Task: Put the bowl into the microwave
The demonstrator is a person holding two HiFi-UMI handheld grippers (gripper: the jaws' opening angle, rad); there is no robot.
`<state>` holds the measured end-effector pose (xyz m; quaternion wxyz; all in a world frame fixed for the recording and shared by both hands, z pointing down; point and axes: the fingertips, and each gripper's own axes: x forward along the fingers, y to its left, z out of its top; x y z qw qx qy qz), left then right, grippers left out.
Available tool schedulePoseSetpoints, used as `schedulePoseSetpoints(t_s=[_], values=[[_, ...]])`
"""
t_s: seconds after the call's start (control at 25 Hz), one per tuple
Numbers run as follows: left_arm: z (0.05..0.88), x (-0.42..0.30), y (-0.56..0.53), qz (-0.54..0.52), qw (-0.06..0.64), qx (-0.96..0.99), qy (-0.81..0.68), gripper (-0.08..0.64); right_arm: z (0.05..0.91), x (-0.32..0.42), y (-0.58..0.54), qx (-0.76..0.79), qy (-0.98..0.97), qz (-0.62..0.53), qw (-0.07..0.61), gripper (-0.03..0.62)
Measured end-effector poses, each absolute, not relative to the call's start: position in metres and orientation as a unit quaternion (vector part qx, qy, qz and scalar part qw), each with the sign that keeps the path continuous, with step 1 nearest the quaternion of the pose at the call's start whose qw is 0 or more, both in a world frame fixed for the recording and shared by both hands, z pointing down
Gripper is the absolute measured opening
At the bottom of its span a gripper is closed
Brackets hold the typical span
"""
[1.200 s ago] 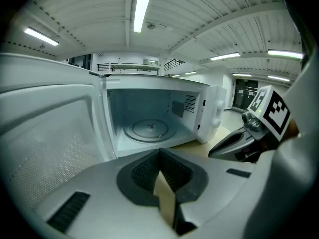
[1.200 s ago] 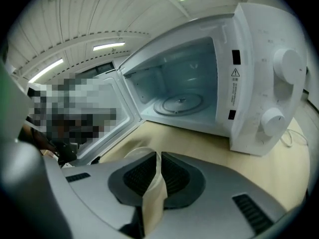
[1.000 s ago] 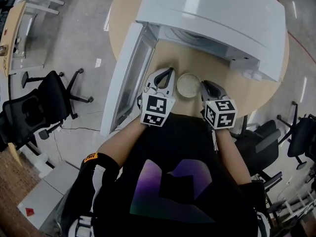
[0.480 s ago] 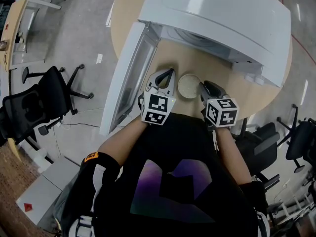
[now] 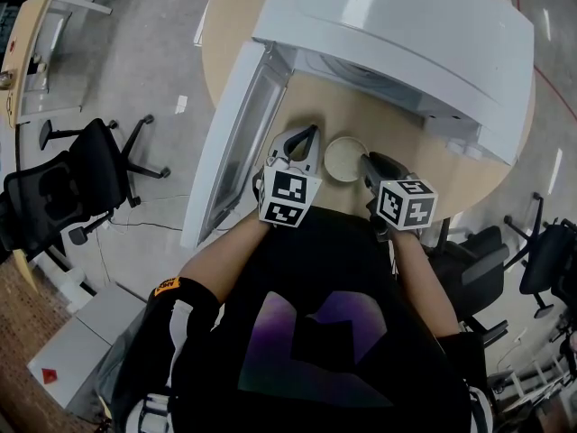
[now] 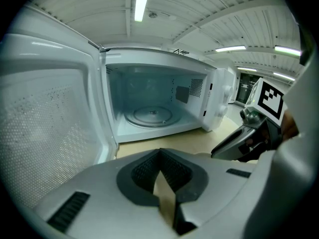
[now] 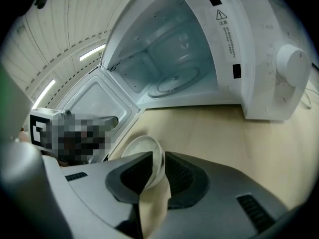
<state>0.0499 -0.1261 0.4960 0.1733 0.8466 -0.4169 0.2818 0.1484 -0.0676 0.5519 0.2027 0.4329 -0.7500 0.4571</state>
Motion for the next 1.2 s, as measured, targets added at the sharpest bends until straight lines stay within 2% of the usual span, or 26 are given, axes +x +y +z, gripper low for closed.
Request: schedulePoseSetpoints(t_s=[0.36, 0.44, 1.2], values=[[0.498, 0.047, -0.13, 0.284, 0.178, 0.844, -0.418, 0.044, 0.555, 0.151, -0.071, 0.437, -0.731, 0.494, 0.176, 0.061], [0.498, 0.047, -0.131, 0.283, 0.176, 0.844, -0.419, 0.044, 0.556, 0.153, -0.072, 0.441, -0.726, 0.5, 0.172, 0.044], [0.492, 0.037, -0.137, 0.273, 0.177, 0.843, -0.428, 0.044, 0.537, 0.146, -0.088, 0.444, -0.734, 0.494, 0.144, 0.035]])
